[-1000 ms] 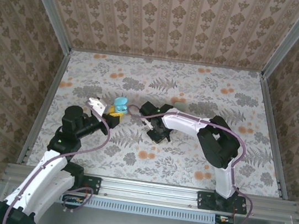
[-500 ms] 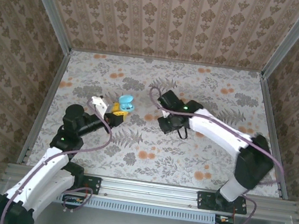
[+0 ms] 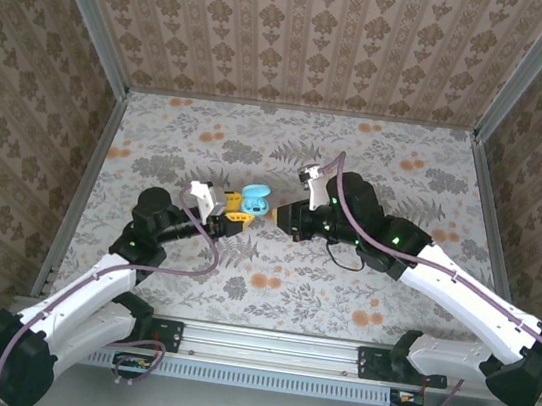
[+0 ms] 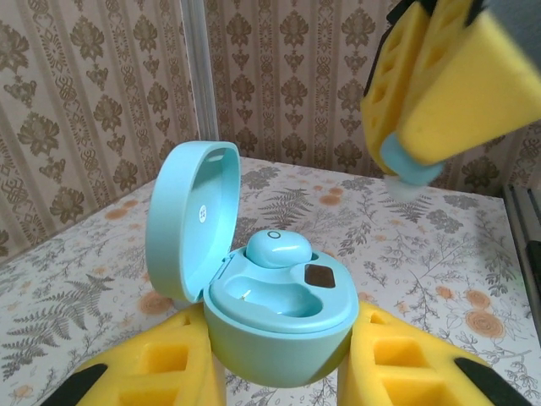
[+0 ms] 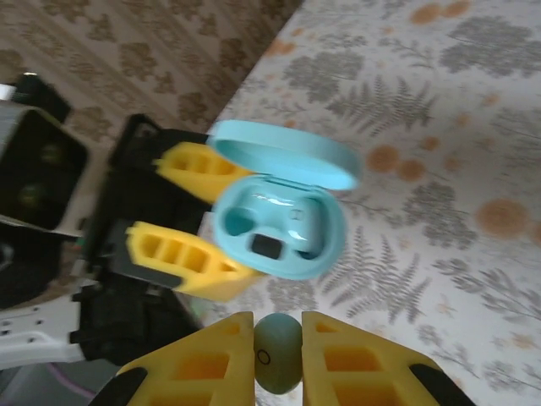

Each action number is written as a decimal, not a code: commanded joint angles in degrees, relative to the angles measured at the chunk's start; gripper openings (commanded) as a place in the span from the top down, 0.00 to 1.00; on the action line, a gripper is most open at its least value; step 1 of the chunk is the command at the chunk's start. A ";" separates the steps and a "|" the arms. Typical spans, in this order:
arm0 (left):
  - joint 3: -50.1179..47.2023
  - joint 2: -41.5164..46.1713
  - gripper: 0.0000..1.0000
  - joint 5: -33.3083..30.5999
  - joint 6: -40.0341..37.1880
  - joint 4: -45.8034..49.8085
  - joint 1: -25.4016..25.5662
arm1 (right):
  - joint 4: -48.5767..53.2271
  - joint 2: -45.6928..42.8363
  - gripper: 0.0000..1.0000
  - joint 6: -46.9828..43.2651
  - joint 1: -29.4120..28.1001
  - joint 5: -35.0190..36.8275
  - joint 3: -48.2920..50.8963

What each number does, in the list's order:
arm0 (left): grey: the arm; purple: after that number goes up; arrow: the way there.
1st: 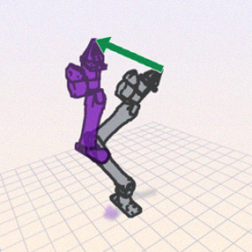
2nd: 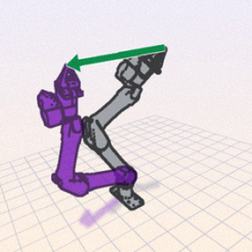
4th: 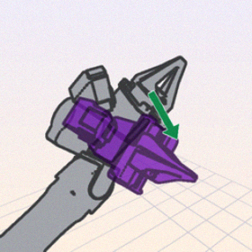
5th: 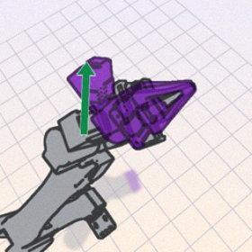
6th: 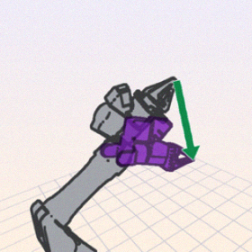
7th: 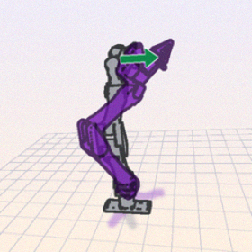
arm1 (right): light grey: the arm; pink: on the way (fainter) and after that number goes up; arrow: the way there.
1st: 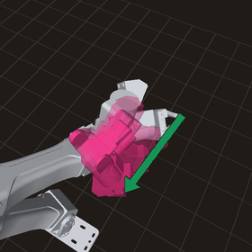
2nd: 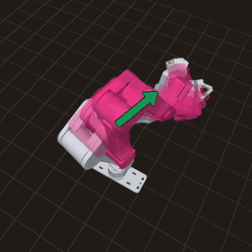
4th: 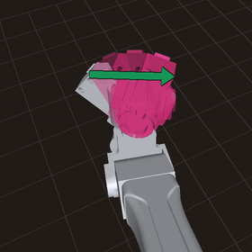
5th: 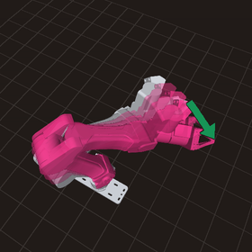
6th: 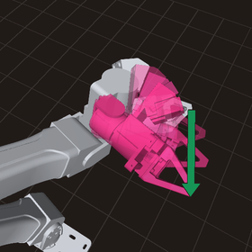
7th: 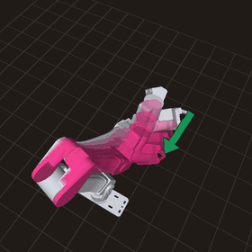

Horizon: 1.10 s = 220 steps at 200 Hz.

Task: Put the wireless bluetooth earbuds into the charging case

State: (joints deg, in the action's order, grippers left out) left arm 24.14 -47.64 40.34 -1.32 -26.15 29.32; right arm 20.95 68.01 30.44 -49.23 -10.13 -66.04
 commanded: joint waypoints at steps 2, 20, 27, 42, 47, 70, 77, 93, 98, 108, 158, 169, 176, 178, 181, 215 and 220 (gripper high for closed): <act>2.31 0.26 0.76 1.72 -1.44 -3.29 0.64 | -5.12 1.68 0.84 2.28 -1.67 -2.04 -2.16; 2.27 0.53 0.76 1.73 -1.28 -3.03 0.88 | -6.07 3.44 0.84 2.27 -2.33 -2.35 -3.49; 2.21 0.62 0.76 1.59 -1.31 -2.96 0.91 | -6.50 4.05 0.84 2.26 -2.53 -2.56 -3.89; 2.14 0.87 0.76 1.63 -1.24 -2.80 1.05 | -7.09 5.22 0.83 2.26 -2.95 -2.71 -5.02; 2.13 0.88 0.76 1.59 -1.23 -2.75 1.10 | -7.42 5.66 0.83 2.18 -3.00 -2.78 -5.29; 2.05 1.06 0.76 1.44 -1.22 -2.76 1.35 | -8.04 7.34 0.83 2.26 -3.28 -2.88 -6.37; 1.96 1.15 0.76 1.42 -1.22 -2.68 1.43 | -8.12 7.79 0.83 2.37 -3.25 -2.77 -6.60; 1.89 1.48 0.76 1.37 -1.23 -2.54 1.53 | -7.95 8.68 0.83 2.63 -3.37 -2.46 -7.15; 1.86 1.75 0.76 1.30 -1.28 -2.38 1.53 | -7.89 8.86 0.83 2.66 -3.37 -2.44 -7.26; 1.87 2.15 0.76 1.07 -1.29 -2.10 1.53 | -7.90 9.20 0.83 3.00 -3.44 -2.20 -7.33; 1.71 3.43 0.76 -0.06 -1.45 -0.92 1.60 | -8.72 9.44 0.83 4.98 -3.89 0.15 -6.00; 1.78 3.34 0.76 -0.04 -1.41 -0.88 1.62 | -8.78 9.57 0.82 5.08 -4.02 0.54 -5.73; 1.79 3.34 0.76 -0.08 -1.40 -0.85 1.62 | -8.65 9.73 0.82 5.07 -4.09 0.70 -5.74; 1.79 3.34 0.76 -0.10 -1.40 -0.88 1.62 | -8.58 9.78 0.81 5.01 -4.09 0.79 -5.76; 1.79 3.34 0.76 -0.09 -1.46 -0.90 1.62 | -8.44 9.79 0.81 4.99 -4.11 0.87 -5.77; 1.81 3.52 0.76 -0.26 -1.40 -0.94 1.62 | -7.45 9.94 0.79 4.78 -4.64 3.03 -5.40; 1.86 3.52 0.76 -0.28 -1.40 -0.88 1.62 | -7.14 9.86 0.79 4.73 -4.71 3.46 -5.39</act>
State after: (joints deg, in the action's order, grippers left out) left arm 24.45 -45.23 40.27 -1.56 -25.76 30.46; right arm 13.41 77.38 34.79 -53.30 -9.28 -71.44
